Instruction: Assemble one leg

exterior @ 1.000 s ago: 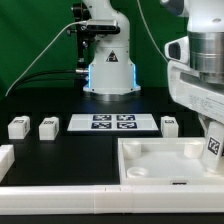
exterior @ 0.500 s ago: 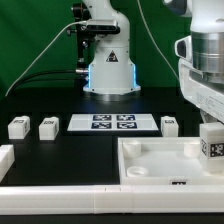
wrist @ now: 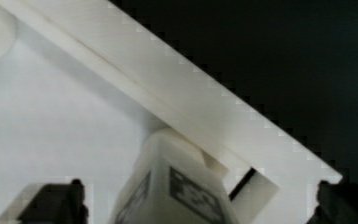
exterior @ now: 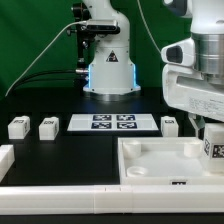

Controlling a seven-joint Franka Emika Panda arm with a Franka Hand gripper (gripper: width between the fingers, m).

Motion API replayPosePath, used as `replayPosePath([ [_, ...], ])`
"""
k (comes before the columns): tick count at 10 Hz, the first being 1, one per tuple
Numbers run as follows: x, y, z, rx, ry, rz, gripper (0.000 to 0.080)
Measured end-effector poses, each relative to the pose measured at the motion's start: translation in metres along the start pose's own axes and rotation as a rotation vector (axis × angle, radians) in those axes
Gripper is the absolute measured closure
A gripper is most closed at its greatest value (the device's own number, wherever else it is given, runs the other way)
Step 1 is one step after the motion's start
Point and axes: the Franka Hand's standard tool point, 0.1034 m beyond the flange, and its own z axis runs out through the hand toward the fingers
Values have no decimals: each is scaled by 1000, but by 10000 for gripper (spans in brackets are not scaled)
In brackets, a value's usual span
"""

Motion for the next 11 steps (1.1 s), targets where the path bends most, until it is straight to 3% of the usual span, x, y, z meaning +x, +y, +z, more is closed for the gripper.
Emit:
replayPosePath([
  [5,0,2,2,-7,1,-585,150],
  [8,4,2,-4,-44,30,-928,150],
  [11,11,5,-6,-42,29,-956,150],
])
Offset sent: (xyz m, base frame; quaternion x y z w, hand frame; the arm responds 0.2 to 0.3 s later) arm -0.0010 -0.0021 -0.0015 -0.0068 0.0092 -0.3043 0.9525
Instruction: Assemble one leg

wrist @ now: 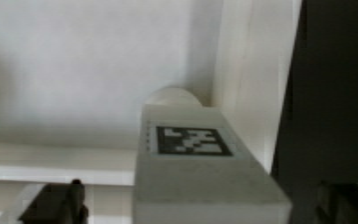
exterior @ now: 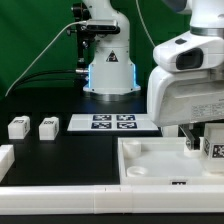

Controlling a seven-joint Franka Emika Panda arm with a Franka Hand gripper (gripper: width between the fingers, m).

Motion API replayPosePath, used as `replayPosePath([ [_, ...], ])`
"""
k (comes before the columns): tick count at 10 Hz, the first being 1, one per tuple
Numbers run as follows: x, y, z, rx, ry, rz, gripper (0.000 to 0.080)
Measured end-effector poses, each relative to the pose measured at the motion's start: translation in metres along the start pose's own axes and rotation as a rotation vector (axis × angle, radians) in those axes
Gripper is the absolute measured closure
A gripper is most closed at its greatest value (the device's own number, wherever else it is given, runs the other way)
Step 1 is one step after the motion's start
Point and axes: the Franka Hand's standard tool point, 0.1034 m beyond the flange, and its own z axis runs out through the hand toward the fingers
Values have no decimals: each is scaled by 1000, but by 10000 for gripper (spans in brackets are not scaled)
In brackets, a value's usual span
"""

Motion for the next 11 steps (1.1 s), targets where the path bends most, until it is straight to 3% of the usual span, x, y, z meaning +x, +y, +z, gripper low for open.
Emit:
replayPosePath([
  [1,0,1,0,0,0,1,261],
  [2,0,2,0,0,0,2,434],
  [3,0,2,0,0,0,2,434],
  [4,0,2,0,0,0,2,508],
  [8,0,2,0,2,1,103,508],
  [11,0,3,0,7,0,466,508],
])
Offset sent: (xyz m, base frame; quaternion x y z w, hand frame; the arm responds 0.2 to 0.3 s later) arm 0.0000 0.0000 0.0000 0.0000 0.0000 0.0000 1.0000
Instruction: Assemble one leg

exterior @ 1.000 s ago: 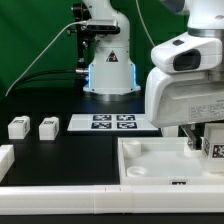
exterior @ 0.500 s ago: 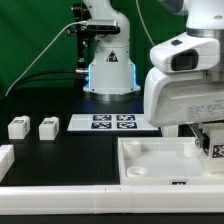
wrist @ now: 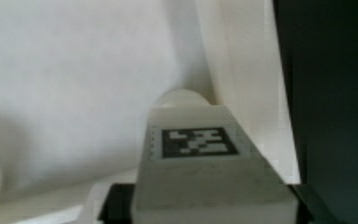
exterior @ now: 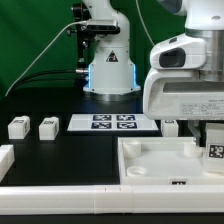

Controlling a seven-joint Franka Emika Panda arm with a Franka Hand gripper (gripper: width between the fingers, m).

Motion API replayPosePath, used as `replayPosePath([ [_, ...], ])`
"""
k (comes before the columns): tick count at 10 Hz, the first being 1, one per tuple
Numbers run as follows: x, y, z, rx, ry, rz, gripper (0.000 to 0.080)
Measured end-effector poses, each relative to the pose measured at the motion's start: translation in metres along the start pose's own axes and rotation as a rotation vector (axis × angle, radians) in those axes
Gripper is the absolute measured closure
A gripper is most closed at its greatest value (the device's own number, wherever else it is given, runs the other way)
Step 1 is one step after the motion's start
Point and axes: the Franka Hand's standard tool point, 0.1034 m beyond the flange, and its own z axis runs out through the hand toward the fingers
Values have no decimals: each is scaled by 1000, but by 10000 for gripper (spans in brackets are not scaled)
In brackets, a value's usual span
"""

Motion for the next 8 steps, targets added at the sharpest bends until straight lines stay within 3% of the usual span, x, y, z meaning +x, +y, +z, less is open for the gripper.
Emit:
replayPosePath([
  [5,-1,-1,-1,-11,9,613,506],
  [8,-3,-4,0,3,-7,968,506],
])
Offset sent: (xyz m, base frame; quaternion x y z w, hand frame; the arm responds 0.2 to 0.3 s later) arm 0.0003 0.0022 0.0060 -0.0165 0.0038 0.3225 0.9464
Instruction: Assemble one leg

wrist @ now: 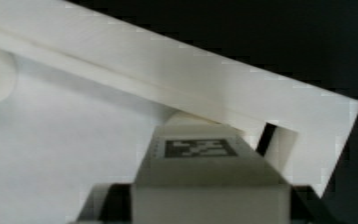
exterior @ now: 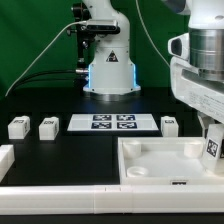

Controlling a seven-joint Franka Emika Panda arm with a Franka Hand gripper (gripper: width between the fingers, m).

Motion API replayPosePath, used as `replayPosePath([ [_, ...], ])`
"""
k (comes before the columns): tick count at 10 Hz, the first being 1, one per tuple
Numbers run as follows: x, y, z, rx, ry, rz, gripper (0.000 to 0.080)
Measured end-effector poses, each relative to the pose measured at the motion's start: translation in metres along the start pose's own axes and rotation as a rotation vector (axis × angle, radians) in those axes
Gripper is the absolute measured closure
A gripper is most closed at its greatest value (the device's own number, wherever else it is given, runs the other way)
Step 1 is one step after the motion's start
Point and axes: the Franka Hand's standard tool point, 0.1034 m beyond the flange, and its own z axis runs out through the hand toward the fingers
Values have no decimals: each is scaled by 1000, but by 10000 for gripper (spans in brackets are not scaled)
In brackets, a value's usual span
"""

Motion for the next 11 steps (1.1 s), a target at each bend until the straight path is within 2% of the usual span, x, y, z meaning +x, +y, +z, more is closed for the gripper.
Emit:
replayPosePath([
  [1,0,0,0,2,-5,102,506],
  [3,0,0,0,3,-6,126,506],
  [4,0,0,0,2,-6,112,419],
  [5,-1,0,0,2,-6,55,281],
  [6,-1,0,0,2,-4,-10,181],
  [11,-1,0,2,0,-4,-589,150],
])
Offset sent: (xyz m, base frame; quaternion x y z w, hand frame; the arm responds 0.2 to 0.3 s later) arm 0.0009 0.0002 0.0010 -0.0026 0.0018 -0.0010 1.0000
